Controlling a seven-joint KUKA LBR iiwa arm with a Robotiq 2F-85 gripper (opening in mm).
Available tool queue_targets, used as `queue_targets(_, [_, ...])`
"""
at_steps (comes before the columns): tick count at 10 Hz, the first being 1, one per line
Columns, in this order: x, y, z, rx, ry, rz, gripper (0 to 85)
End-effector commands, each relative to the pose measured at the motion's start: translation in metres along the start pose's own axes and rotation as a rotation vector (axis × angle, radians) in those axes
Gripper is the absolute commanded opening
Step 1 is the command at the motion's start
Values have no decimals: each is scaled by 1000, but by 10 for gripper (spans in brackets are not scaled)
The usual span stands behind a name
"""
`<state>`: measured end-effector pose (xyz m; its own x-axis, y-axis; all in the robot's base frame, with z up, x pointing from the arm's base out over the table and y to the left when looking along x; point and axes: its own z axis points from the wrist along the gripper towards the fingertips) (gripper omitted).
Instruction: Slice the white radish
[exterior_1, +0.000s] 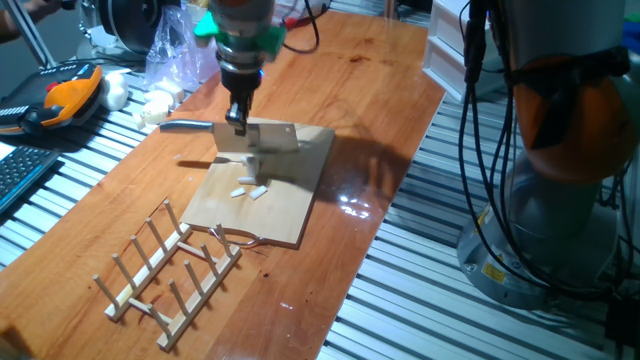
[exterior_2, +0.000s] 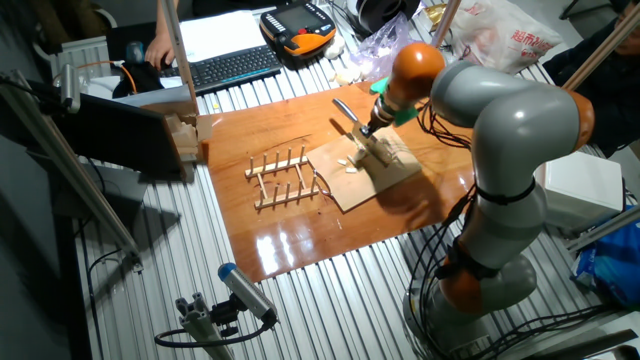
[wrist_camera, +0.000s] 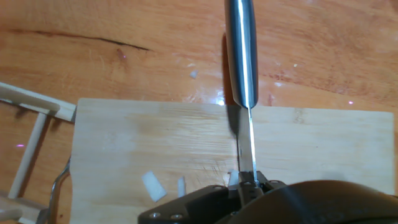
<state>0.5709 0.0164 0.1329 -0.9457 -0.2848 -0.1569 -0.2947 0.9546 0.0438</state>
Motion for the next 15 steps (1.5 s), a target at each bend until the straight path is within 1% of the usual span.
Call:
queue_targets(1, [-1, -2, -14, 10, 2, -1, 0])
queue_targets(4, [0, -6, -12, 31, -4, -13, 0])
queue_targets(5, [2, -7, -9, 30, -6, -15, 0])
queue_targets(7, [6, -10, 4, 24, -28, -21, 0])
queue_targets(8, [6, -11, 8, 21, -33, -22, 0])
queue_targets(12, [7, -11, 15, 15, -38, -24, 0])
queue_targets(14, [8, -11, 25, 16, -57, -27, 0])
queue_targets(15, [8, -11, 27, 13, -61, -29, 0])
